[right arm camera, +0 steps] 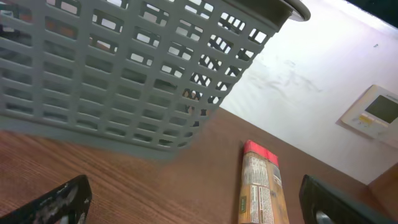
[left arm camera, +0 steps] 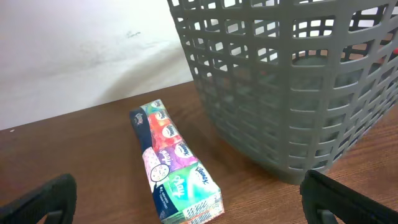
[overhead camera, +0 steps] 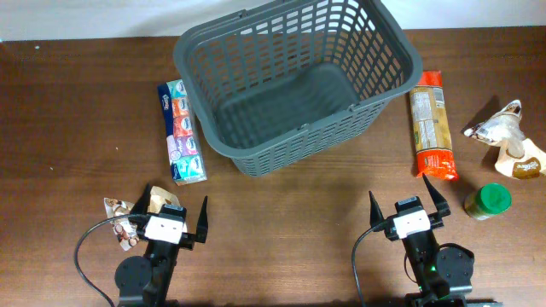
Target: Pack container
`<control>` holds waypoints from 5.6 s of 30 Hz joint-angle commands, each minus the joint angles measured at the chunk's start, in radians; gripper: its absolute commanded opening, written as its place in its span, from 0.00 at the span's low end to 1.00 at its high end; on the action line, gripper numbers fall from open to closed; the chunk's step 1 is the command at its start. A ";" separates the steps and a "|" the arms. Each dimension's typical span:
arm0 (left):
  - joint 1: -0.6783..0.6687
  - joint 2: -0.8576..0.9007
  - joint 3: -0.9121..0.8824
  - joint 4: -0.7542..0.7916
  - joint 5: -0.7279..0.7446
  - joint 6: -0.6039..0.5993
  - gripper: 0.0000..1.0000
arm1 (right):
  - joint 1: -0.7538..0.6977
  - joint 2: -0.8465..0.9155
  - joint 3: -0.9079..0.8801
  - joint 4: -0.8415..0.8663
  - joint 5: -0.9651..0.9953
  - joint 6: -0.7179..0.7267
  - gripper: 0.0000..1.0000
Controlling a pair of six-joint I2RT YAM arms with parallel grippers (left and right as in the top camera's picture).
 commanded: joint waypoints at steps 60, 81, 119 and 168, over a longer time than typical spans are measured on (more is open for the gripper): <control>0.002 0.693 1.287 -0.732 0.369 0.084 0.99 | 0.010 0.114 0.689 -0.286 -0.388 0.467 0.99; -0.021 1.392 2.222 -1.483 0.281 -0.010 0.99 | 0.010 1.103 1.904 -1.169 -0.493 0.479 0.99; -0.209 1.452 2.222 -1.535 0.608 -0.053 0.90 | 0.010 1.708 2.563 -1.432 -0.201 0.556 0.99; -0.621 1.477 1.776 -1.432 0.193 -0.443 0.02 | 0.050 2.035 2.549 -1.551 -0.046 0.606 0.04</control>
